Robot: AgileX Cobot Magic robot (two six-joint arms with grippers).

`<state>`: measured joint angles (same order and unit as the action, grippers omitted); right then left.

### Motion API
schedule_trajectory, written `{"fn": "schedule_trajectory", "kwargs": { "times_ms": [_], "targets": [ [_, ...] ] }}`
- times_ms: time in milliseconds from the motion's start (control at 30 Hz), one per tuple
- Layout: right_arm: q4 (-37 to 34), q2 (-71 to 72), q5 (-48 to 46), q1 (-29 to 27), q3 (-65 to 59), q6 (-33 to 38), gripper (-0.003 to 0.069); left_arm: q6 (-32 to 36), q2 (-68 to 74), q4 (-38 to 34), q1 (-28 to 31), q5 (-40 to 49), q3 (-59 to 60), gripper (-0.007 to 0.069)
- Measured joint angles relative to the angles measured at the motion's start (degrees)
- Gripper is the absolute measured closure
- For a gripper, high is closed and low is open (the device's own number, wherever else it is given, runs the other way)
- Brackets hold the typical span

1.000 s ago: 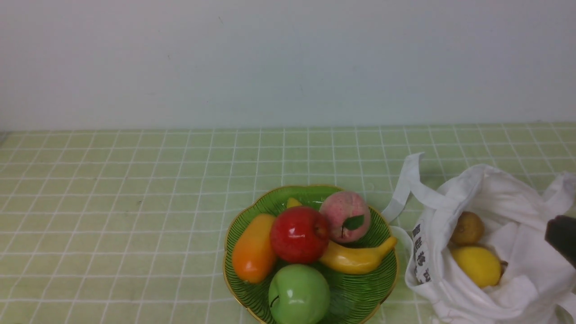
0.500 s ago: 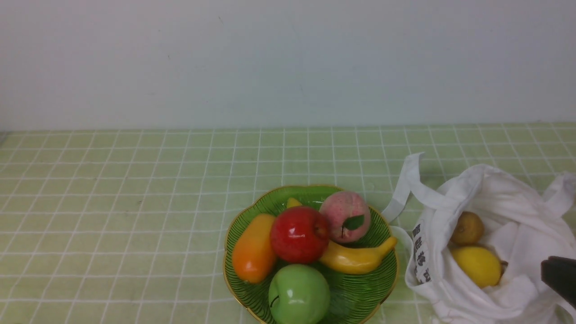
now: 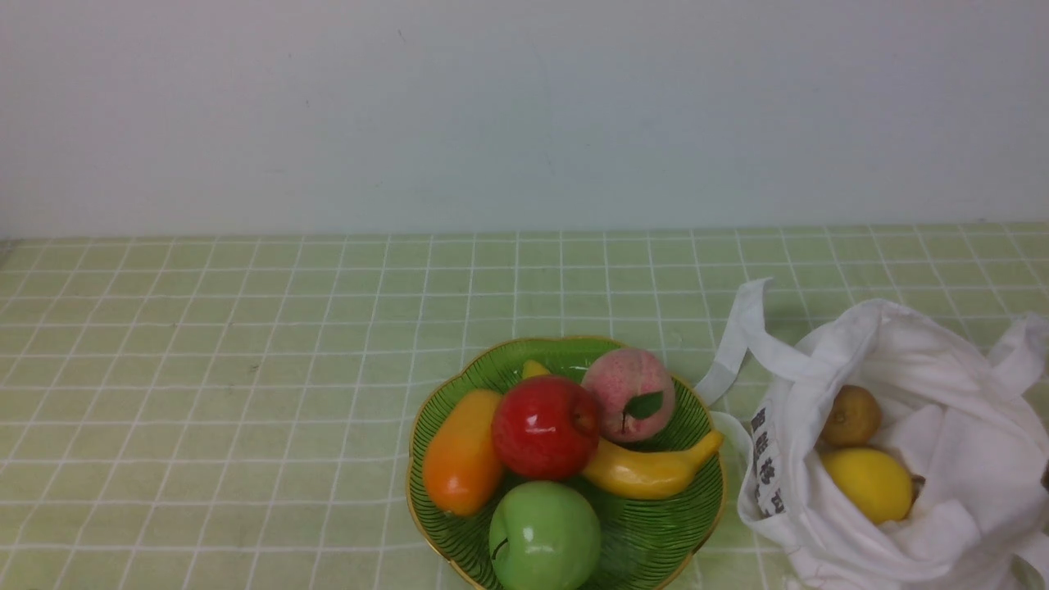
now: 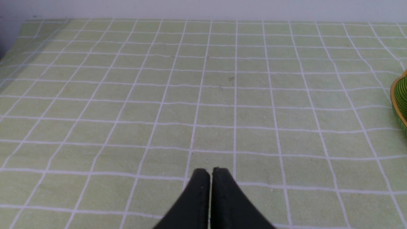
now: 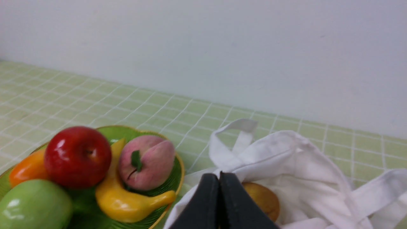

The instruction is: Take the fruit out of the bag on the green coffee tablecloth and place them on the plate.

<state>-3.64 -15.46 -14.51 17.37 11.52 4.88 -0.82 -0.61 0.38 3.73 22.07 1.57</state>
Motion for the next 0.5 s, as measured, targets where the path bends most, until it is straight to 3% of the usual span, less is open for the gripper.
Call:
{"fn": "schedule_trajectory", "kwargs": {
  "times_ms": [133, 500],
  "targets": [
    [0.0, 8.5, 1.6, -4.9, -6.0, 0.0, 0.0674, 0.0, 0.0, 0.0, 0.0, 0.0, 0.0, 0.0632],
    [0.0, 15.9, 2.4, -8.9, -13.2, 0.0, 0.0674, 0.0, 0.0, 0.0, 0.0, 0.0, 0.0, 0.0632]
  ]
}}
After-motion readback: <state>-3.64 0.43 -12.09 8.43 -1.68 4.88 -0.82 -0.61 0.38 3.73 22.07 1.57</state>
